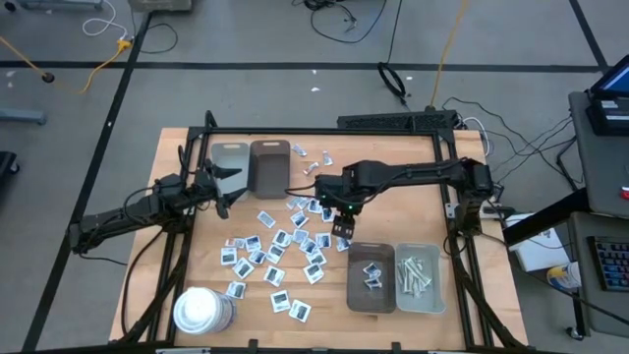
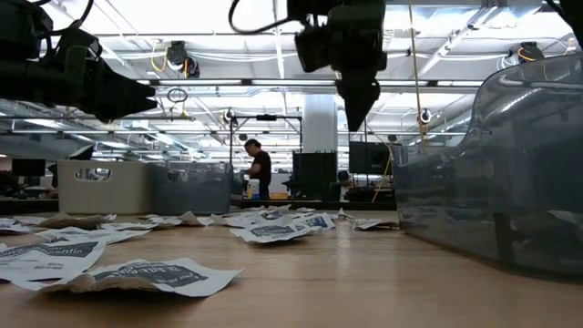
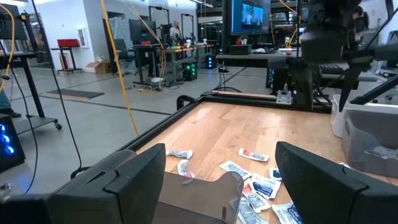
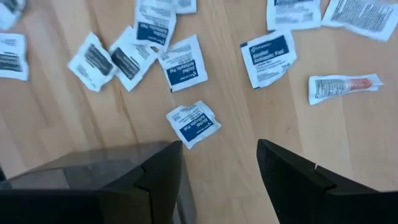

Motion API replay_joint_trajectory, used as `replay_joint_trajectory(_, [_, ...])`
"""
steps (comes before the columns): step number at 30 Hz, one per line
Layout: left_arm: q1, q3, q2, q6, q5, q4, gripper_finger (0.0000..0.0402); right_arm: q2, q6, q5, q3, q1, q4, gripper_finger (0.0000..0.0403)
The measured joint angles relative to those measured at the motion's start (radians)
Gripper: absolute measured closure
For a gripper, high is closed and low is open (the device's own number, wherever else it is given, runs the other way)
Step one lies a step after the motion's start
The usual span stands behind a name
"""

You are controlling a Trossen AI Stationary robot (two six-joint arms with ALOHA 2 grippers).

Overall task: Pick & Place First Aid Supplies
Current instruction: Put the white alcohol pad into the bottom black bin

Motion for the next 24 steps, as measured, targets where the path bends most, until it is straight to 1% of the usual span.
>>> replay_joint_trajectory(5, [0.000,0.000,0.000,0.000,0.000,0.000,0.0096,0.076,0.002,-0.002,-0.005,0.028,0.022,0.0202])
replay_joint_trajectory(24, [0.000,0.000,0.000,0.000,0.000,0.000,0.0096,0.268,0.036,0.004,-0.007,0.094,0.053,0.0202])
